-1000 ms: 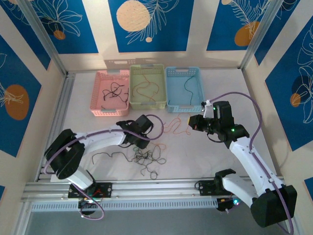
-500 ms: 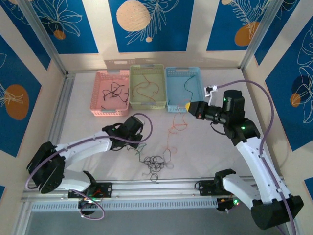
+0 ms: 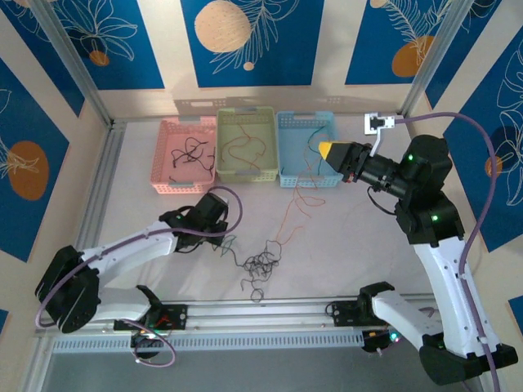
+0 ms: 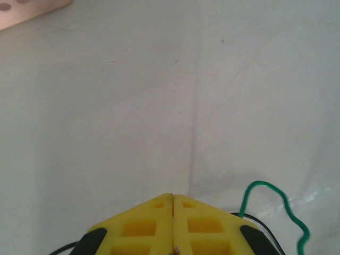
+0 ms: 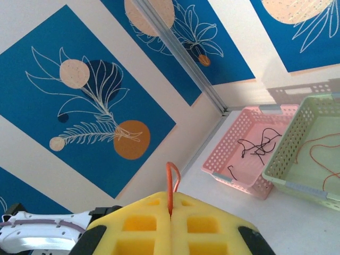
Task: Untangle the cables
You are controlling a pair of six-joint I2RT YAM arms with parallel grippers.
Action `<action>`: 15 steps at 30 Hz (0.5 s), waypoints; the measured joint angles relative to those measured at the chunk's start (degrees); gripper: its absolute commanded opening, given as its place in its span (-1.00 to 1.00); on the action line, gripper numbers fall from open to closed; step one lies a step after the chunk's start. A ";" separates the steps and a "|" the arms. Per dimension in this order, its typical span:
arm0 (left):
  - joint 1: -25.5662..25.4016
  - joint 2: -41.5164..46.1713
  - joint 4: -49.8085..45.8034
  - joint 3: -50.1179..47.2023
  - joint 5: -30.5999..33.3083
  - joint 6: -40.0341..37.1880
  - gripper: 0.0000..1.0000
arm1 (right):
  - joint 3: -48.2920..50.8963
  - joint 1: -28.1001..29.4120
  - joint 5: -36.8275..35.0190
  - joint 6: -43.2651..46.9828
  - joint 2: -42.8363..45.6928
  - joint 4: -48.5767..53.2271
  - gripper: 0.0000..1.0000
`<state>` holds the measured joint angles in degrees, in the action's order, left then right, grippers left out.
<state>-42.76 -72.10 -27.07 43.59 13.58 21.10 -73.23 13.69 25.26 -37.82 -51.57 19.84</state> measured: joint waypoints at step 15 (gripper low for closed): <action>2.91 0.72 1.09 -1.11 -0.48 1.01 -1.00 | -13.62 1.29 4.13 -11.15 -8.68 -17.05 -1.00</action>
<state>-39.86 -71.37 -25.98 42.48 13.10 22.11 -86.85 14.98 29.39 -48.97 -60.25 2.79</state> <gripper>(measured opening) 0.078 0.051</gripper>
